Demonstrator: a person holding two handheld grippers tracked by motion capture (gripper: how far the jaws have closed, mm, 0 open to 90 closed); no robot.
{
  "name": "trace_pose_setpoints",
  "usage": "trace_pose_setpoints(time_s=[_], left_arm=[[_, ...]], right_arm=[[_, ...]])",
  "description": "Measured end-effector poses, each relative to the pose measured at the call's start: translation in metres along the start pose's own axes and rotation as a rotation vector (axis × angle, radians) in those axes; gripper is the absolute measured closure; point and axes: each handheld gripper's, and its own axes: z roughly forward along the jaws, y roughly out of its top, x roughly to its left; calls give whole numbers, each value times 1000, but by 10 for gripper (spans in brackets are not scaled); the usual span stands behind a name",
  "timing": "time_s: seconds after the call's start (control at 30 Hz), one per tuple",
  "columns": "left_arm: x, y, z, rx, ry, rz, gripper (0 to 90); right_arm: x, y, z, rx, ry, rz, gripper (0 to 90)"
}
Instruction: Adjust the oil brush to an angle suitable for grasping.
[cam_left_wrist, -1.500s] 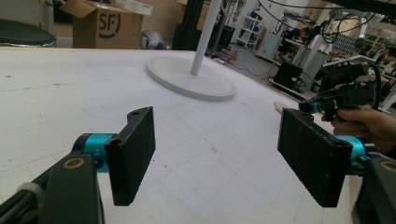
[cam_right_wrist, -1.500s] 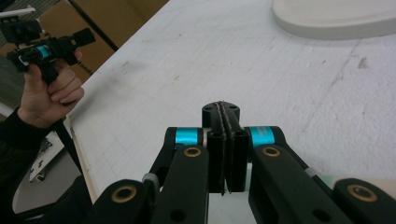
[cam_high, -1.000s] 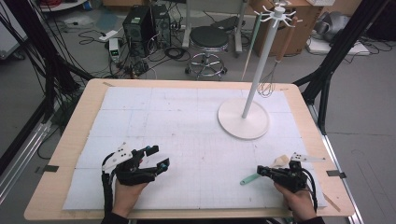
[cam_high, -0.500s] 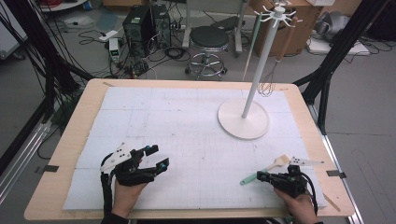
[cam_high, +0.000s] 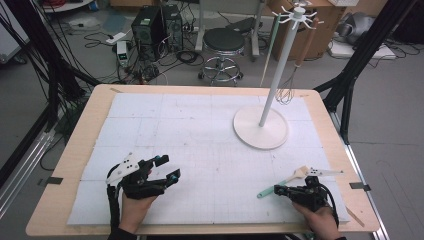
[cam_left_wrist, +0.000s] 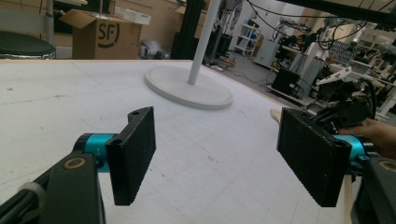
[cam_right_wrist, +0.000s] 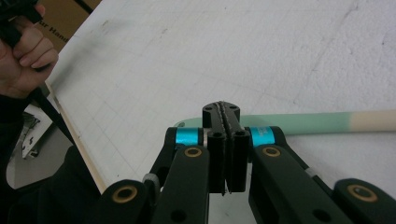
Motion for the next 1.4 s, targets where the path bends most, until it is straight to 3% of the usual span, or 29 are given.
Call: trace_pose_setpoints(time_s=[0.6, 1.4], left_arm=[[1, 0, -1, -2, 0, 1, 287], [1, 1, -1, -4, 0, 5, 288]], right_arm=[[0, 4, 11, 79, -42, 8, 896], [-6, 27, 33, 80, -50, 21, 896]])
